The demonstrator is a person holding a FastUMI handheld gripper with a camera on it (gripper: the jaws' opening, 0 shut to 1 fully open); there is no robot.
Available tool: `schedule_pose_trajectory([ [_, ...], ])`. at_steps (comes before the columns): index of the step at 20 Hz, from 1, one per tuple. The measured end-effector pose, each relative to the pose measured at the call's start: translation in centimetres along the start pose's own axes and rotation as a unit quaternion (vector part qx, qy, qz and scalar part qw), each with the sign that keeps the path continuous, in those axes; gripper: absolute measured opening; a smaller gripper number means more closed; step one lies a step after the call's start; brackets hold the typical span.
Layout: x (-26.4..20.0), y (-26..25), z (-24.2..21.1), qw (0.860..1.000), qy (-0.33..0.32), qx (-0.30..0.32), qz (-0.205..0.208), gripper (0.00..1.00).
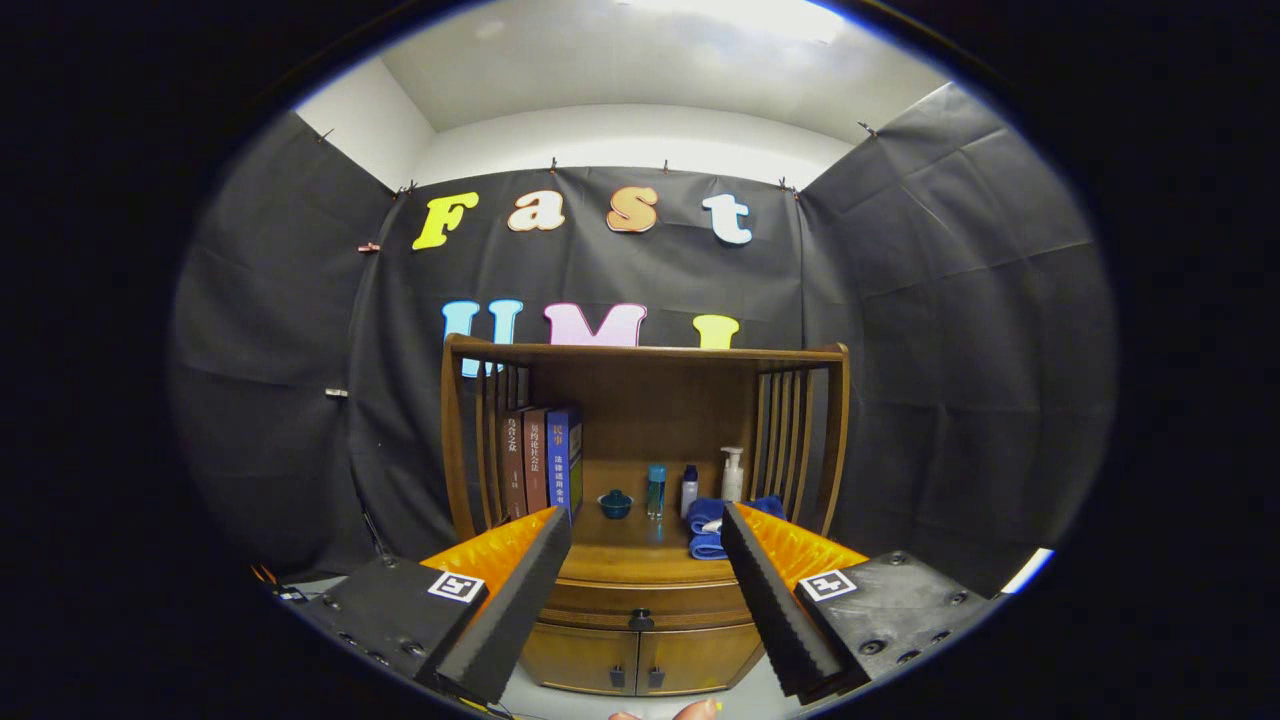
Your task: Pull open the drawer, take out the items inside it, and place them on the countertop above the cabinet.
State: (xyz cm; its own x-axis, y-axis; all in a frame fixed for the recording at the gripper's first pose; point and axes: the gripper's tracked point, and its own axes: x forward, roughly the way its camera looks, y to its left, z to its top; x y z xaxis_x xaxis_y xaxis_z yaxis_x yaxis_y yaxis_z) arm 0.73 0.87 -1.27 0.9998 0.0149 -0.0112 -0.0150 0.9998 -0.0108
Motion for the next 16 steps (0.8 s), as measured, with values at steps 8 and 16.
schedule_pose_trajectory([
  [8, 6.1, 0.1, -4.1, 1.000, -0.009, 0.009, 0.023, 0.98],
  [16, 14.1, -2.0, -17.2, 0.999, 0.042, -0.008, 0.008, 0.99],
])
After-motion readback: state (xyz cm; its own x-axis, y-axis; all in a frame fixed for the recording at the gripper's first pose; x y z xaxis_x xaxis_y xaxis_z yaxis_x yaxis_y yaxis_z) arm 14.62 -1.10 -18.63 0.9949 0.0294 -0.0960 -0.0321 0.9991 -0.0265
